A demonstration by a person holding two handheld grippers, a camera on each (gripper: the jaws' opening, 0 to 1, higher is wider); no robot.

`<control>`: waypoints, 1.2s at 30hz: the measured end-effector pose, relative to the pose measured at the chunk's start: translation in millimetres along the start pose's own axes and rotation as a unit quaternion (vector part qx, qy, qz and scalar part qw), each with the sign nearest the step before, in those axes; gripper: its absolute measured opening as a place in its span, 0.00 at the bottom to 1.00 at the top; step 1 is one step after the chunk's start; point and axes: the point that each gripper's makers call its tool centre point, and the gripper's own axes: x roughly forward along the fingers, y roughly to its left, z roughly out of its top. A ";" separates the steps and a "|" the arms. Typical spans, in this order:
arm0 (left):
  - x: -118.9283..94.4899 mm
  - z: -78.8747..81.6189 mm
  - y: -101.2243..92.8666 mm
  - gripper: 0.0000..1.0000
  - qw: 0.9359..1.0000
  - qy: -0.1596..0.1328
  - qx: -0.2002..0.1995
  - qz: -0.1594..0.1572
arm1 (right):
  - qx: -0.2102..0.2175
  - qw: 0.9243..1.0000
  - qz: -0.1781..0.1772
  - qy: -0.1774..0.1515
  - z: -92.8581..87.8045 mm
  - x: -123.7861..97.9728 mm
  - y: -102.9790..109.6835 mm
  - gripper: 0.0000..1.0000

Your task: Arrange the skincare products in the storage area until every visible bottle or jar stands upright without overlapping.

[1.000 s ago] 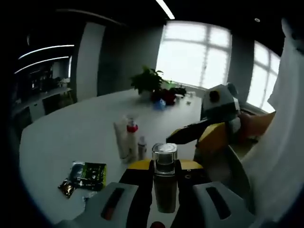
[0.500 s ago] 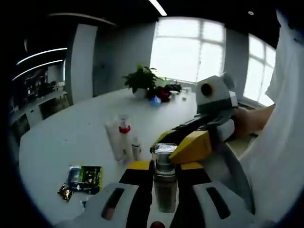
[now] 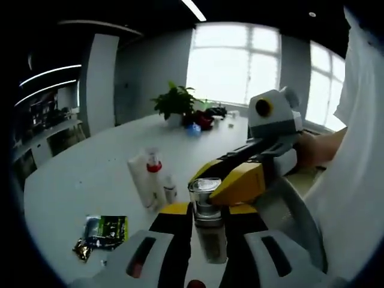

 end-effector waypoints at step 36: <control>52.0 -67.7 30.1 0.17 0.990 0.132 0.051 -0.011 | -0.090 0.989 -0.069 0.090 -34.3 12.9 -41.3 0.21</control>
